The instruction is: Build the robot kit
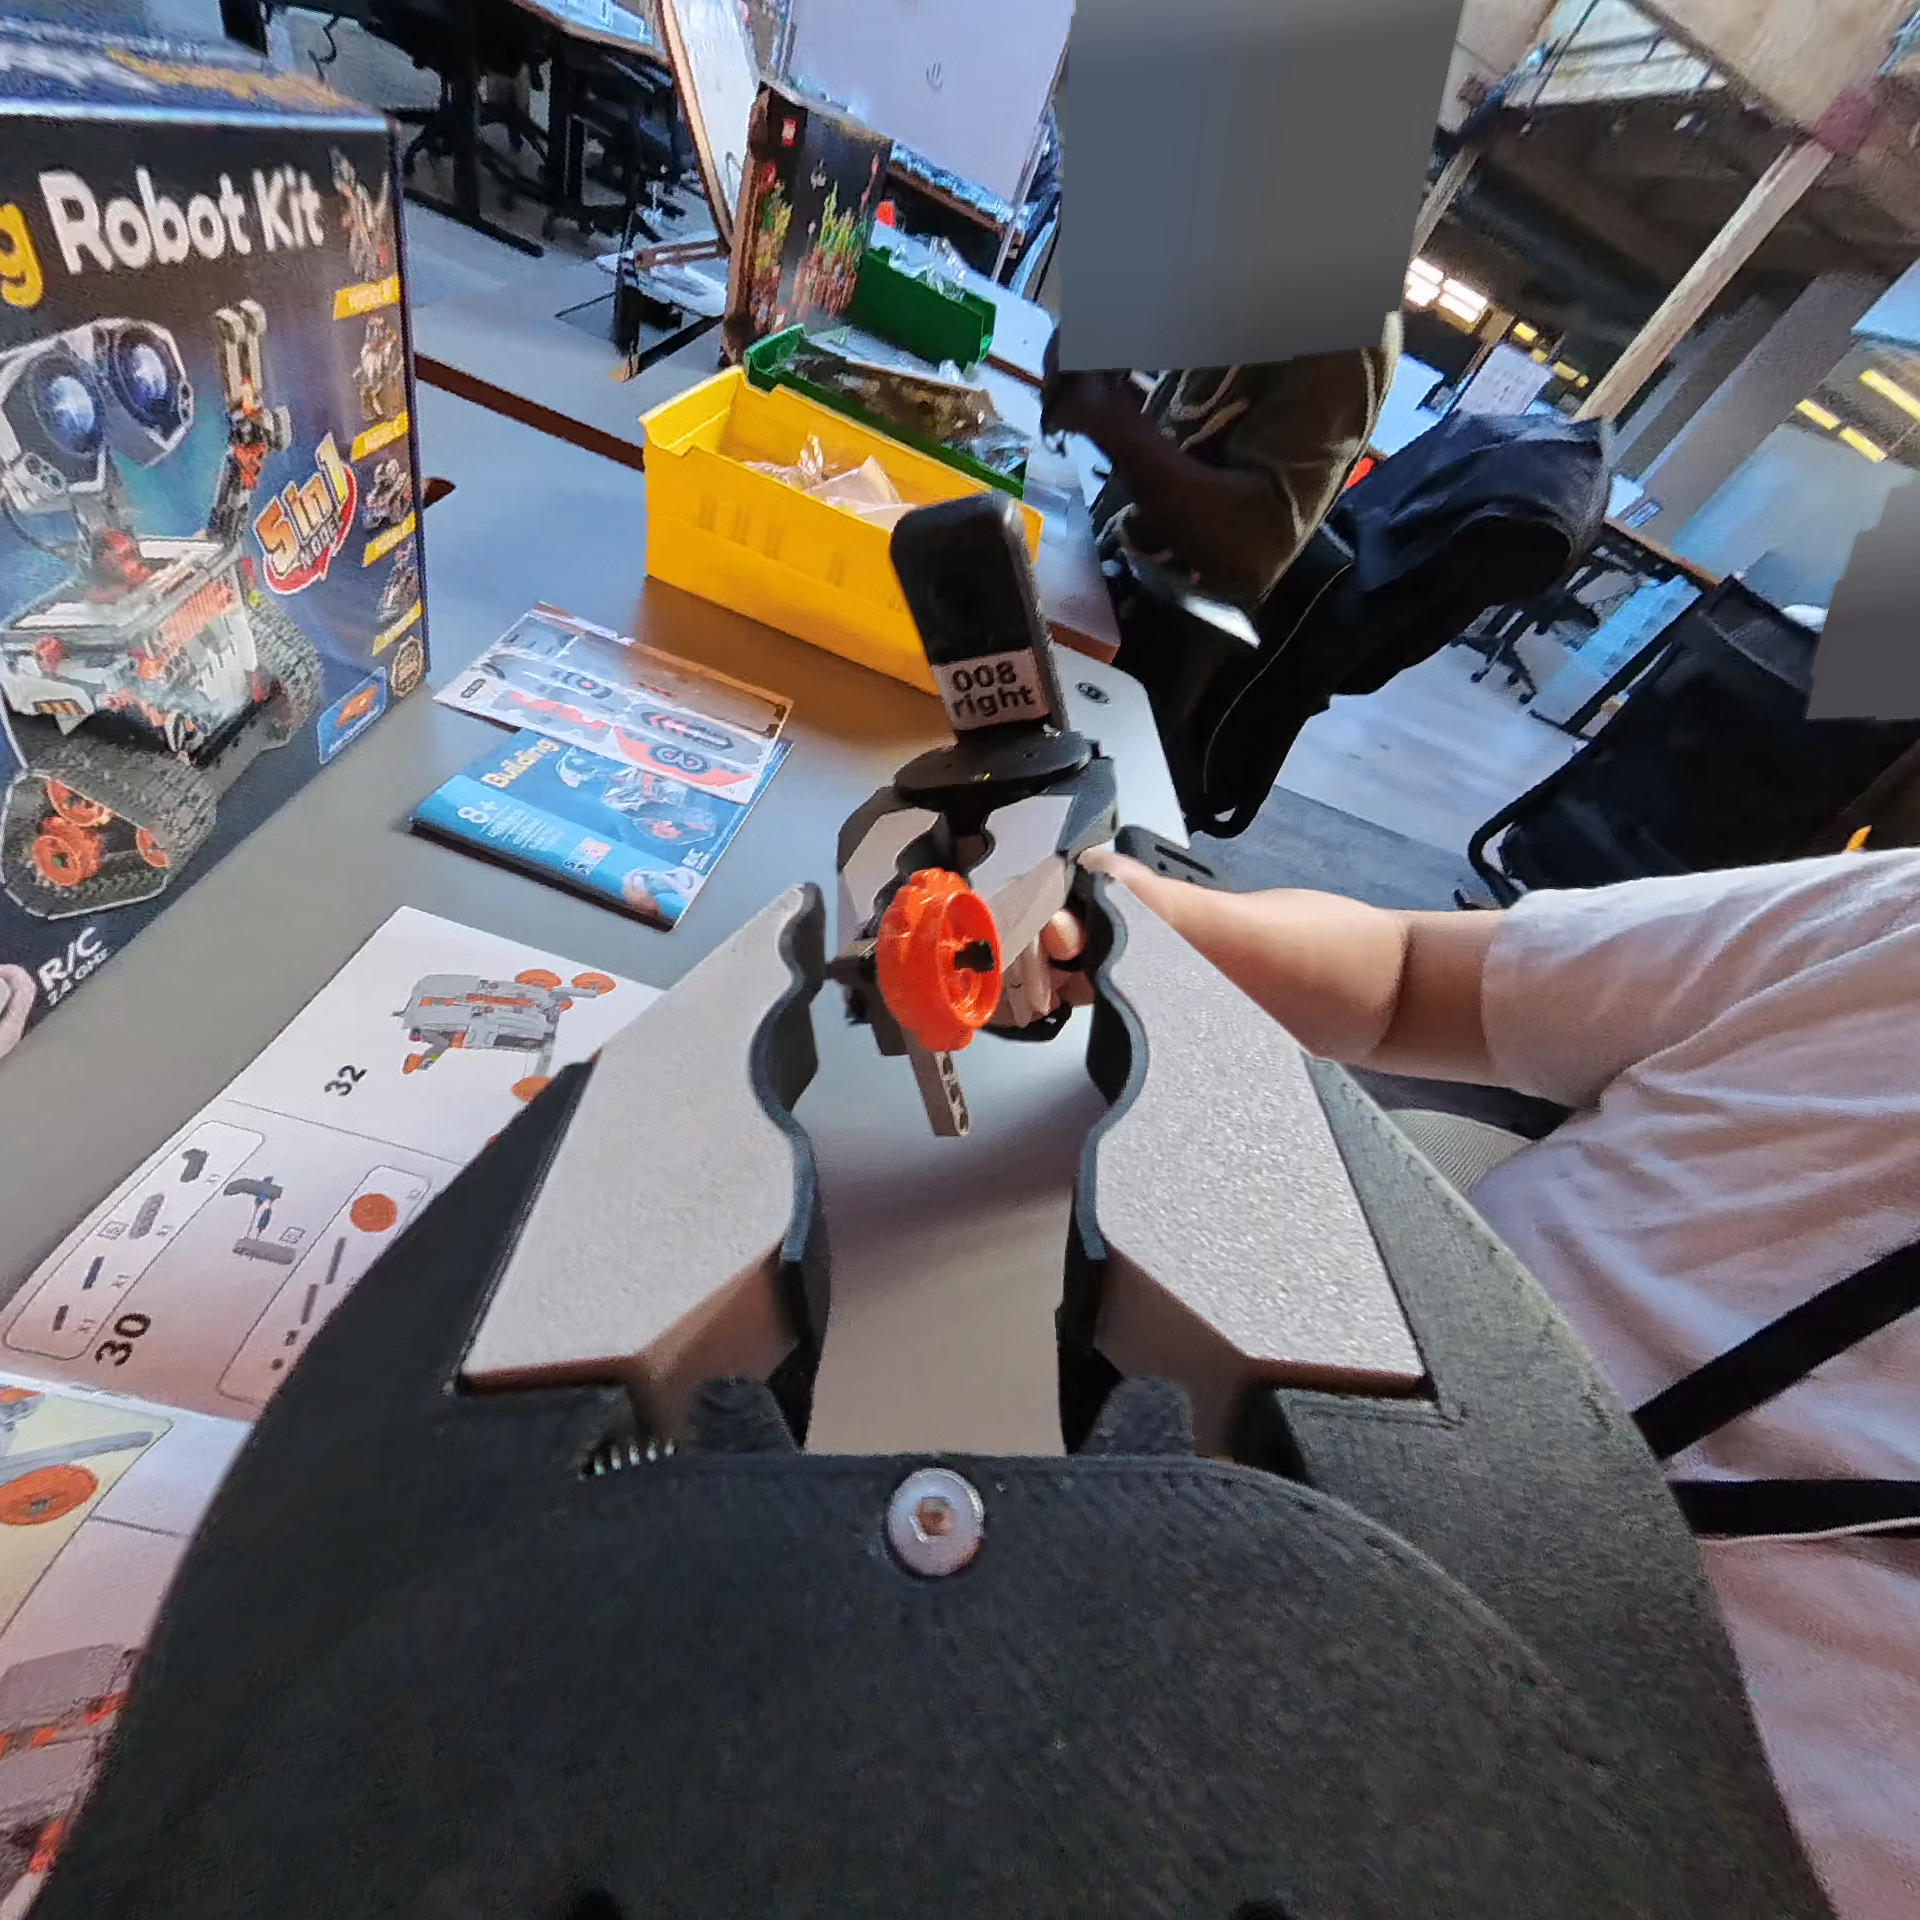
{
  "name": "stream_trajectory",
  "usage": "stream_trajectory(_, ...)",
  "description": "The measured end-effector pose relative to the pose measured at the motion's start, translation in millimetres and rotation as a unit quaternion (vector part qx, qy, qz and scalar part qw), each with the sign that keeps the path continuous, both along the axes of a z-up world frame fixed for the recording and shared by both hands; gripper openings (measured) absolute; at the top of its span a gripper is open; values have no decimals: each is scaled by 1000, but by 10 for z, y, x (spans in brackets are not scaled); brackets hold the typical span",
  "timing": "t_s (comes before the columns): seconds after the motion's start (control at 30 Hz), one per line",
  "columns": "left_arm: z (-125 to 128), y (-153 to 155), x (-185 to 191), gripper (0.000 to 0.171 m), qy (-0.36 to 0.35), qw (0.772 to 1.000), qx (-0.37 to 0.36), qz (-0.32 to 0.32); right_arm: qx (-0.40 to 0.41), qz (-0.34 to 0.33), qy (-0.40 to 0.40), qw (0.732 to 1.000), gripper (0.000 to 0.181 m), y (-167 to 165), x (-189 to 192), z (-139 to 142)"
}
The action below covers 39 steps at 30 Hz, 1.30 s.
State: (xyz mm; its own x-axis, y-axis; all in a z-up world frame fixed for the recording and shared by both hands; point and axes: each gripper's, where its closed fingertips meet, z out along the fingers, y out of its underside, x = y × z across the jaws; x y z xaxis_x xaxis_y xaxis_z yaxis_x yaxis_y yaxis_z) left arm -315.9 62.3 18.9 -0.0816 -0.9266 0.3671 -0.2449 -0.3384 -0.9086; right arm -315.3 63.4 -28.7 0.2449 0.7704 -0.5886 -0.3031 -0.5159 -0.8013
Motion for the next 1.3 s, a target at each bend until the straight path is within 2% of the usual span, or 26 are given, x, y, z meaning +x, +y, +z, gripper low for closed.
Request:
stream_trajectory(0.1, -107, -17, 48, 53, 22, 1000, 7, -4, 11, -2, -5, 1000, 16, -3, 6, 12)
stream_trajectory(0.3, -244, -71, 106, 46, 43, 999, 8, -24, 37, 3, -15, 999, 16, -49, -28, 52)
stream_trajectory(0.4, -190, -137, 118, 30, 21, 999, 1, -46, 43, 6, -10, 999, 16, -62, -30, 71)
stream_trajectory(0.63, -150, -171, 102, 30, -1, 998, -20, -63, 58, 8, -11, 998, 16, -90, -42, 103)
stream_trajectory(0.9, -35, -290, 133, 23, -20, 994, 74, -72, 129, -27, -44, 990, 16, -129, -12, 218)
stream_trajectory(1.03, 17, -348, 94, 30, -39, 990, 107, -82, 154, -28, -43, 987, 16, -170, -15, 283)
stream_trajectory(1.13, 27, -453, 32, 37, -46, 980, 165, -98, 240, -52, -106, 964, 16, -231, -38, 309)
stream_trajectory(1.2, 54, -524, -1, 33, -52, 973, 196, -108, 298, -58, -138, 943, 16, -310, -62, 346)
stream_trajectory(1.23, 64, -555, -12, 38, -54, 970, 208, -111, 325, -60, -151, 932, 16, -349, -68, 364)
stream_trajectory(1.3, 36, -509, -15, 60, -39, 964, 248, -87, 359, -60, -162, 917, 16, -419, -80, 401)
